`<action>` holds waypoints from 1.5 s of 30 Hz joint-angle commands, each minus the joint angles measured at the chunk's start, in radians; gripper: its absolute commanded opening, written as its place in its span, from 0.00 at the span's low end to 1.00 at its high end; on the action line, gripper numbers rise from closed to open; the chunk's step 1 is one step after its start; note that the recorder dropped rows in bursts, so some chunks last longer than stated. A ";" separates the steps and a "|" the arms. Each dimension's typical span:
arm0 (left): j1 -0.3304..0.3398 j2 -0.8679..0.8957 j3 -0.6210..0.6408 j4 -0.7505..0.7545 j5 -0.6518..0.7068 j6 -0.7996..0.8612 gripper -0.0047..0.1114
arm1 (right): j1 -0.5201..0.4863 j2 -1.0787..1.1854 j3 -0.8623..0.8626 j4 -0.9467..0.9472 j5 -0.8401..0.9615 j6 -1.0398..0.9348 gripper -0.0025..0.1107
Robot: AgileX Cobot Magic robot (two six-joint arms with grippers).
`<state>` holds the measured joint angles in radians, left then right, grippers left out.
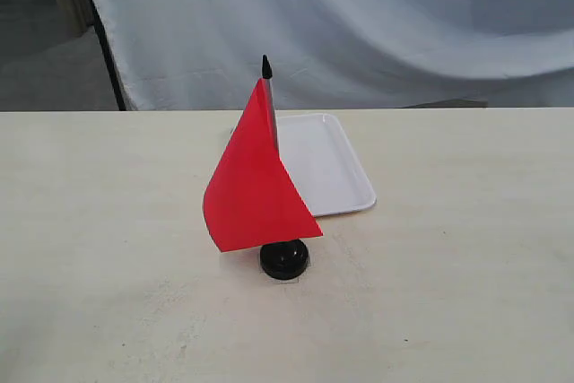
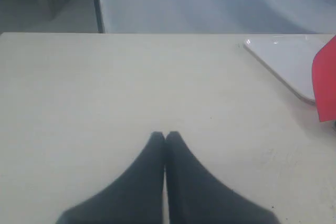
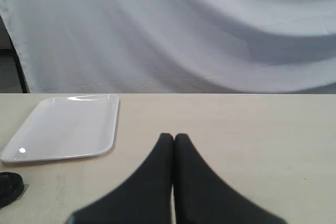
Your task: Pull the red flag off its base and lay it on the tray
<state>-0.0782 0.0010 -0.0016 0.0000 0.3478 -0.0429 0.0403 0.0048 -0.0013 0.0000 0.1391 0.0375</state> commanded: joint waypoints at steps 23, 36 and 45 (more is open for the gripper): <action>-0.004 -0.001 0.002 0.000 -0.005 0.001 0.04 | 0.000 -0.005 0.001 0.162 -0.278 0.018 0.02; -0.004 -0.001 0.002 0.000 -0.005 0.001 0.04 | 0.000 -0.005 0.001 0.070 -0.636 0.409 0.02; -0.004 -0.001 0.002 0.000 -0.005 0.001 0.04 | 0.000 0.292 -0.057 0.011 -0.816 0.419 0.02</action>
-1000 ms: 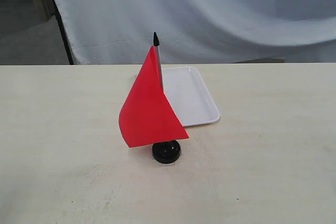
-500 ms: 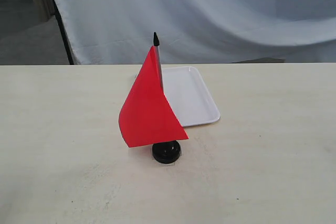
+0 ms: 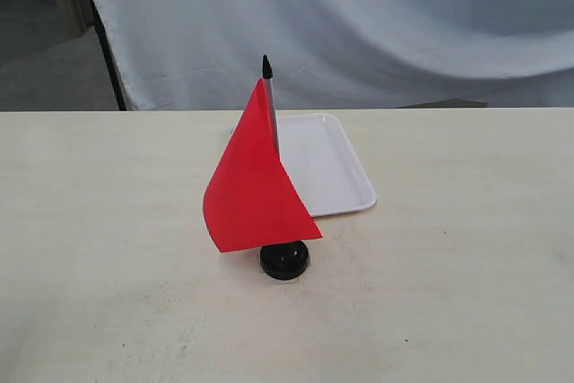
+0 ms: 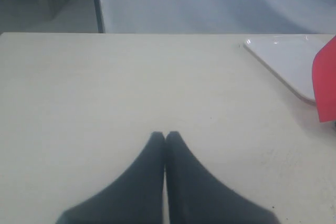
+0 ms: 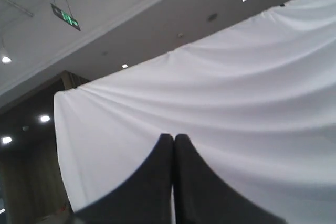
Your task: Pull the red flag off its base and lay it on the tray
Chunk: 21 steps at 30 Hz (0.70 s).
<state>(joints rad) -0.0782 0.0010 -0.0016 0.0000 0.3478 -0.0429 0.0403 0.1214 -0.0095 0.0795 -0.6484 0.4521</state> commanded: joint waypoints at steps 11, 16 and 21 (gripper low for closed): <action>-0.004 -0.001 0.002 0.000 -0.005 0.001 0.04 | 0.000 1.012 -0.260 -0.638 -0.321 0.041 0.02; -0.004 -0.001 0.002 0.000 -0.005 0.001 0.04 | 0.014 1.435 -0.377 -0.746 -0.490 -0.037 0.02; -0.004 -0.001 0.002 0.000 -0.005 0.001 0.04 | 0.046 1.766 -0.523 -0.875 -0.573 -0.131 0.02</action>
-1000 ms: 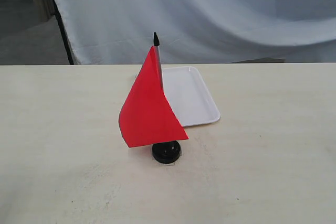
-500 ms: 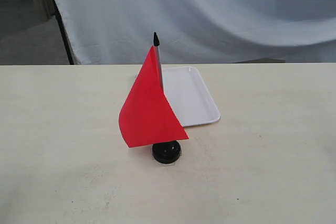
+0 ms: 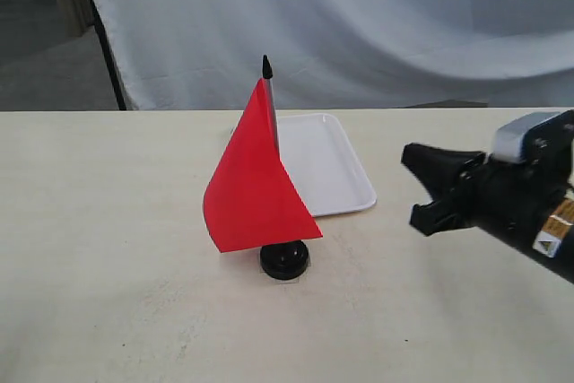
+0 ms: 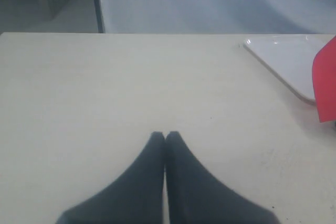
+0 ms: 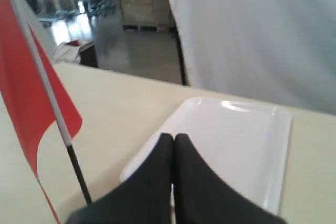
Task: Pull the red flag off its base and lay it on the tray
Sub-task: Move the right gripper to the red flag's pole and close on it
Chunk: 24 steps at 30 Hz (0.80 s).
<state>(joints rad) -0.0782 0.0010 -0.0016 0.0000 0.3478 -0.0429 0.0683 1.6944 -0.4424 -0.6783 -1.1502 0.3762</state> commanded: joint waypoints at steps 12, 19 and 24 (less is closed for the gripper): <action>-0.004 -0.001 0.002 0.000 -0.005 0.001 0.04 | 0.003 0.205 -0.139 -0.230 -0.071 0.095 0.67; -0.004 -0.001 0.002 0.000 -0.005 0.001 0.04 | 0.081 0.204 -0.151 -0.212 -0.071 0.018 0.94; -0.004 -0.001 0.002 0.000 -0.005 0.001 0.04 | 0.173 0.204 -0.195 -0.212 -0.040 0.013 0.94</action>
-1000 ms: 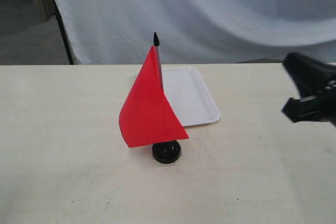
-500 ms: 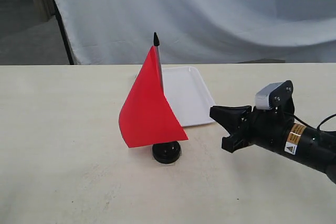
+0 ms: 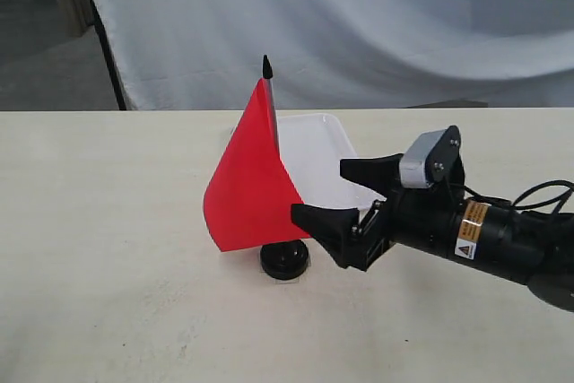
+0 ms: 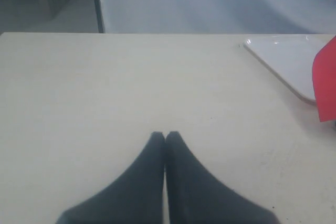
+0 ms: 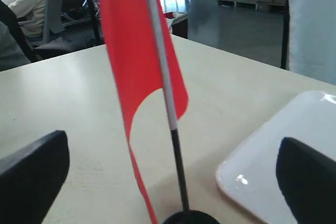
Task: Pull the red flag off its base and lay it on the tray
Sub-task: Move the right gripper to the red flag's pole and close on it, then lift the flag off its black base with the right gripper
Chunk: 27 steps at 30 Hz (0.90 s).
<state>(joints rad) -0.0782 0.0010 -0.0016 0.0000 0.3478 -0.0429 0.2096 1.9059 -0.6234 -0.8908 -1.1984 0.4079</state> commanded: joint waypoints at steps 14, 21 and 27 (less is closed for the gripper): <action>-0.004 -0.001 0.002 0.000 -0.005 0.001 0.04 | 0.132 0.176 -0.230 0.093 0.107 -0.065 0.94; -0.004 -0.001 0.002 0.000 -0.005 0.001 0.04 | 0.132 0.219 -0.247 0.034 0.002 -0.071 0.83; -0.004 -0.001 0.002 0.000 -0.005 0.001 0.04 | 0.132 0.219 -0.247 -0.036 0.000 -0.112 0.02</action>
<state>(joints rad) -0.0782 0.0010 -0.0016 0.0000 0.3478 -0.0429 0.3427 2.1220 -0.8649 -0.8699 -1.1779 0.3031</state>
